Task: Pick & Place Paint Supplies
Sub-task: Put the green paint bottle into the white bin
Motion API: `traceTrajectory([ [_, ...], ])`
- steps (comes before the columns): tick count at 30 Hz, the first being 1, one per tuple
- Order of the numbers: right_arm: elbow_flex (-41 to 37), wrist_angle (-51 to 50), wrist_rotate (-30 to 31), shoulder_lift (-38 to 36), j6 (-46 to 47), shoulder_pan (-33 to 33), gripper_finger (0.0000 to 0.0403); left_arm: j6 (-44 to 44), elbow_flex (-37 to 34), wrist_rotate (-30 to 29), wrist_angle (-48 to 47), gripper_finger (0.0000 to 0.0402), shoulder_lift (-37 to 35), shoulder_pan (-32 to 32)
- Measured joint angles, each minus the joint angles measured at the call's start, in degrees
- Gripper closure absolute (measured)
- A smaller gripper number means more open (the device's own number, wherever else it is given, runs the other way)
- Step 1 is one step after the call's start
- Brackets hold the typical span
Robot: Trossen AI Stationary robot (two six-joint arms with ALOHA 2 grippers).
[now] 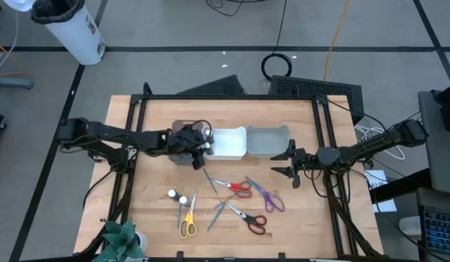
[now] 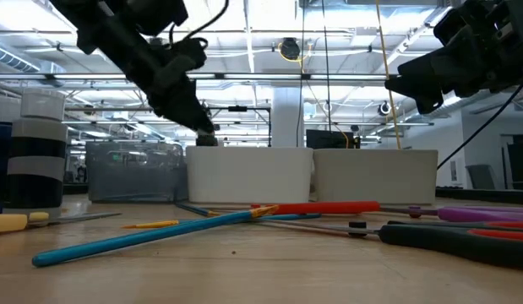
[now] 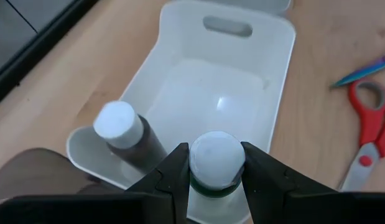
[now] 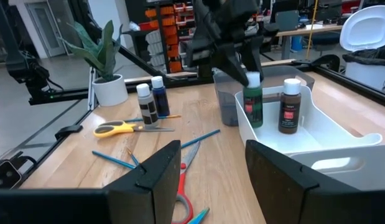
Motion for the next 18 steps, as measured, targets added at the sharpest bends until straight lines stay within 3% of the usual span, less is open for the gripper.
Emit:
traceTrajectory([
  [12, 0.0, -0.2, 0.0, 0.0, 0.0, 0.0, 0.0232, 0.2, 0.0, 0.0, 1.4, 0.0279, 3.5, 0.0],
  [18, 0.0, -0.2, 0.0, 0.0, 0.0, 0.0, 0.0232, 0.2, 0.0, 0.0, 2.0, 0.0183, 3.5, 0.0],
])
